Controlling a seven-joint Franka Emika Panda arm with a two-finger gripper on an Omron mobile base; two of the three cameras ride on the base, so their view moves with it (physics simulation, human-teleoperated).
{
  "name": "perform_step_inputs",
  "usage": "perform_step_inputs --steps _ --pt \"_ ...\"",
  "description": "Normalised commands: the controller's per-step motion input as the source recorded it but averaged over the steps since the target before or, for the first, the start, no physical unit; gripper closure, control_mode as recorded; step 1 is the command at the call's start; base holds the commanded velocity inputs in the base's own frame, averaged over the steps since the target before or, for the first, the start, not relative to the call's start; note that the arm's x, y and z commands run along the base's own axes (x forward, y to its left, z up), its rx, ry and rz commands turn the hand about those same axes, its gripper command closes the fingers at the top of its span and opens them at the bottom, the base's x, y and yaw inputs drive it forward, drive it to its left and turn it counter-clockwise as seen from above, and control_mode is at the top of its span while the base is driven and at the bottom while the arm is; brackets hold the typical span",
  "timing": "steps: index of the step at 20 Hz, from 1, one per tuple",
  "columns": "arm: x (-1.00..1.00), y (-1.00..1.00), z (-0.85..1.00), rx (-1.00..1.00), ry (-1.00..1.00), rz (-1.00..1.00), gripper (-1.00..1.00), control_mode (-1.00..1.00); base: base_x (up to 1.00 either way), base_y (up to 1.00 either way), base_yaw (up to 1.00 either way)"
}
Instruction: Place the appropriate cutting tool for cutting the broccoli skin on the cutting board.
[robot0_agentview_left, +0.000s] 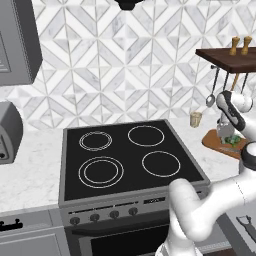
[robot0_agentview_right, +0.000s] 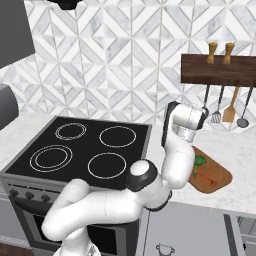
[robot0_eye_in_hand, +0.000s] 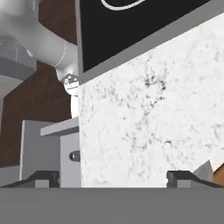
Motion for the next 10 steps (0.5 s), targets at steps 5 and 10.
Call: perform_step_inputs --steps 5,10 --pt "-0.55 1.0 0.16 0.0 -0.13 0.0 -1.0 -1.0 0.0 0.0 0.0" --pt "-0.6 1.0 0.41 0.0 -0.1 0.0 -1.0 -1.0 0.0 0.0 0.0"
